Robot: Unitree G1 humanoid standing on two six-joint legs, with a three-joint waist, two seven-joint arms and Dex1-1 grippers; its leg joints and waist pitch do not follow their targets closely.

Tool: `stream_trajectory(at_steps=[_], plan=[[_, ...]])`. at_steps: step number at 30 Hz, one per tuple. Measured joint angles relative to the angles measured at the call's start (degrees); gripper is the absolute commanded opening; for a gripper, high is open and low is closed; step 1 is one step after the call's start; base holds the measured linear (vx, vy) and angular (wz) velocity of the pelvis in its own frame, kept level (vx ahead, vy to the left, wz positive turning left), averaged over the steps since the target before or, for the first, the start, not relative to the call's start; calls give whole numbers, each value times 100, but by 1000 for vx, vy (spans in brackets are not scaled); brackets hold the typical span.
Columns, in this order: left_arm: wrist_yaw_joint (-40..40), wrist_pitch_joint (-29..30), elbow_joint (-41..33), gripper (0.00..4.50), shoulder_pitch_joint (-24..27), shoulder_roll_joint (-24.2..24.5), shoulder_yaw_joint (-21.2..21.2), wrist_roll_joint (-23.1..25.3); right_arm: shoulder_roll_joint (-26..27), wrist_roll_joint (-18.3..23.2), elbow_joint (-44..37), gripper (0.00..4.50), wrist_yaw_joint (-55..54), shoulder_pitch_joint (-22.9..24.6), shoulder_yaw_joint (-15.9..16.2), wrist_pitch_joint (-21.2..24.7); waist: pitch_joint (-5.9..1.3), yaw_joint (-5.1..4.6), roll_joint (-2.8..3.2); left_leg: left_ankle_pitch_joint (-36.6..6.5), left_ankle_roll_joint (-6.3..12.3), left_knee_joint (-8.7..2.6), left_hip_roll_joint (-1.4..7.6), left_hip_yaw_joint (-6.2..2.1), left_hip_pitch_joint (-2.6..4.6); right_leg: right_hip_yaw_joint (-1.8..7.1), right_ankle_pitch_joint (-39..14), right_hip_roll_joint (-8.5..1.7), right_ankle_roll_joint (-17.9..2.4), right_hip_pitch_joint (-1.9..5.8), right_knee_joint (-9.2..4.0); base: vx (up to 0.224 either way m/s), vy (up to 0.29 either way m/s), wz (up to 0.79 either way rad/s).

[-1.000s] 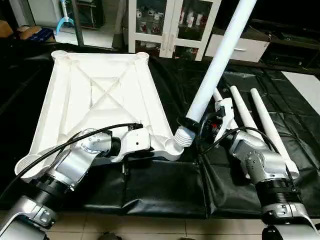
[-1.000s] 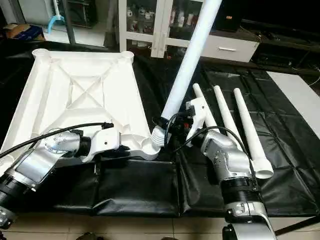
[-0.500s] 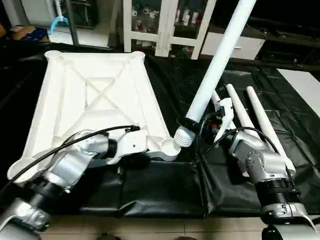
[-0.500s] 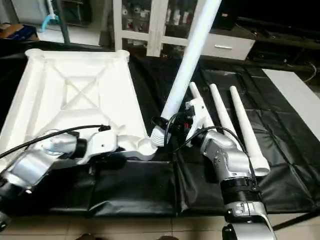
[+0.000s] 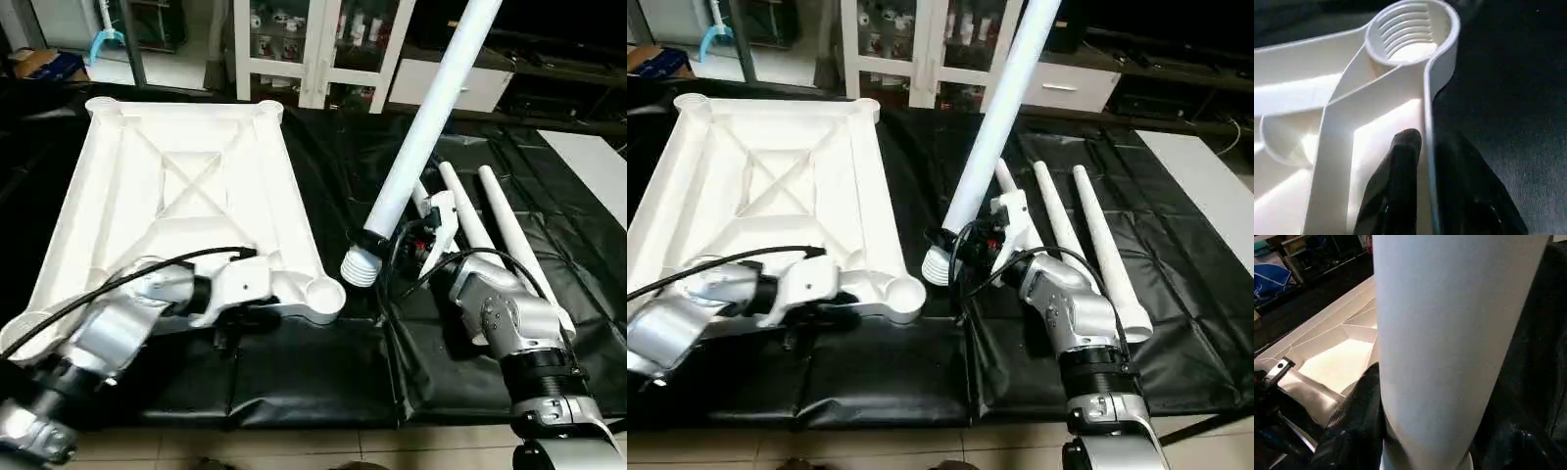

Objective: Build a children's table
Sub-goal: Insert table leg to table base

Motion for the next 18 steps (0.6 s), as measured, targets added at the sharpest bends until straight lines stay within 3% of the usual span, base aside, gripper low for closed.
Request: stream_trajectory(at_steps=[2,3,5,11,17,18], plan=[[-29,110,-41,93,37,37,71,-91,0,8,1,187,0,-4,0,0,5,0,-3,0,0,0,0,0,-1,0,0,0,-1,-1,0,0,0,0],[-55,184,-71,121,49,44,112,-140,0,9,3,187,0,-13,0,0,11,0,-7,0,0,0,0,0,-2,0,0,0,-1,-2,0,0,0,0],[-131,322,-186,128,104,107,188,-210,-1,10,12,187,0,-70,-3,0,24,0,-17,0,0,0,0,1,-6,1,0,0,-1,-4,-1,0,0,0],[-152,244,-248,171,117,318,203,-157,-1,14,23,187,0,-159,-8,-6,30,13,-23,-2,4,-9,0,6,-16,0,-1,0,-2,-6,-22,0,0,0],[-183,69,-249,174,128,448,177,58,1,28,22,187,-4,-159,-9,-6,31,63,-20,-3,5,-11,0,9,-11,2,0,0,-4,-4,-25,0,0,0],[-182,44,-251,155,130,448,168,91,1,36,21,187,-5,-159,-10,-6,31,70,-20,-3,5,-11,0,9,-9,2,0,0,-4,-3,-24,0,0,0]])
